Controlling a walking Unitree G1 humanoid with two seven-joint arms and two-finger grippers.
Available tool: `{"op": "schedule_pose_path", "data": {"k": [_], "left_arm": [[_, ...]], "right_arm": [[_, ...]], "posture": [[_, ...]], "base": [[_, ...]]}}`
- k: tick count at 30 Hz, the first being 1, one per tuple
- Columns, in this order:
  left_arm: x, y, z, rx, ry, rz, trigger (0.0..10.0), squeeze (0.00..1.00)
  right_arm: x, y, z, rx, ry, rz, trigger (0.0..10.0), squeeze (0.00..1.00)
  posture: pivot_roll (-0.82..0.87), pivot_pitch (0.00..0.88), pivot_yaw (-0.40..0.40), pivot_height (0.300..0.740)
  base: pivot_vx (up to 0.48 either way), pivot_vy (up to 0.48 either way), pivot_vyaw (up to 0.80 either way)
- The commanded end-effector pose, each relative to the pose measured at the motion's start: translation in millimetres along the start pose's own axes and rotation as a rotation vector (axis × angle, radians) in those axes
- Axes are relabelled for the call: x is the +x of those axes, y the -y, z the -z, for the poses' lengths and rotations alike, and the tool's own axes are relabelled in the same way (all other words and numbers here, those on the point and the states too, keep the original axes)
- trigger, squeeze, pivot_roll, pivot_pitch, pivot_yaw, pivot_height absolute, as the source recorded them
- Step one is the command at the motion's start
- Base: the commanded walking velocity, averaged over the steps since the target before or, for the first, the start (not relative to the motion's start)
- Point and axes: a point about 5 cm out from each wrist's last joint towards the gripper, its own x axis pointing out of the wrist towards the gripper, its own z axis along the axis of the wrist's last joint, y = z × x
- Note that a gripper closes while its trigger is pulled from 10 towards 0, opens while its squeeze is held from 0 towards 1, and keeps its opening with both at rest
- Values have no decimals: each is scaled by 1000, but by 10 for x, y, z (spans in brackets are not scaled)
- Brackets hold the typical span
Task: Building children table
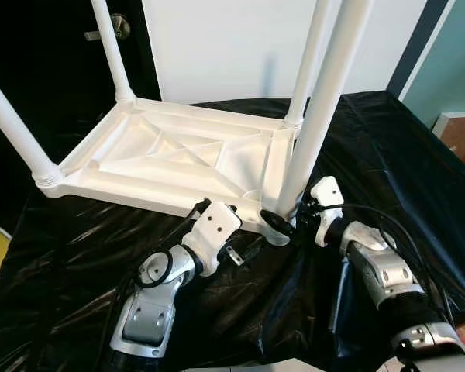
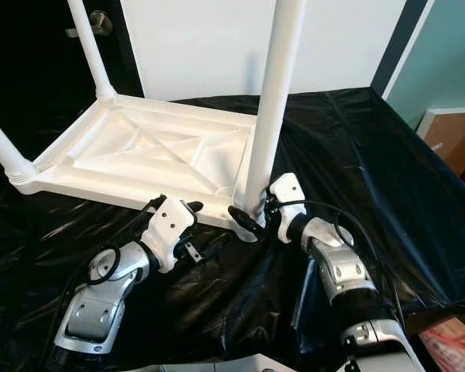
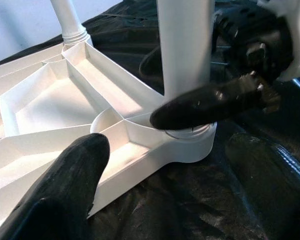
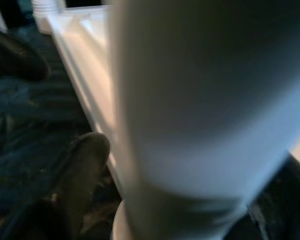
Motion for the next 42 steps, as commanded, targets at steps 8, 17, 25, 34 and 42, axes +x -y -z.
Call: {"op": "schedule_pose_path", "data": {"k": [8,17,25,34,42], "left_arm": [[2,-65,4,17,0,-88,10000,0],[28,-75,28,23,-6,-91,10000,0],[40,-78,43,16,-8,-96,10000,0],[66,-58,44,5,-2,-106,10000,0],[67,-44,48,-3,-1,-110,10000,0]], "right_arm": [[0,8,106,-6,-45,-92,0,0],[-30,-36,135,76,16,9,10000,0],[20,-127,128,139,50,294,10000,0],[115,-358,205,242,-37,705,10000,0],[145,-421,159,234,-19,672,10000,0]], "posture": [[68,20,-24,740],[47,23,-32,740],[39,31,-29,740],[51,33,-44,740],[48,35,-49,740]], "base": [[0,0,0],[0,0,0],[0,0,0],[0,0,0],[0,0,0]]}}
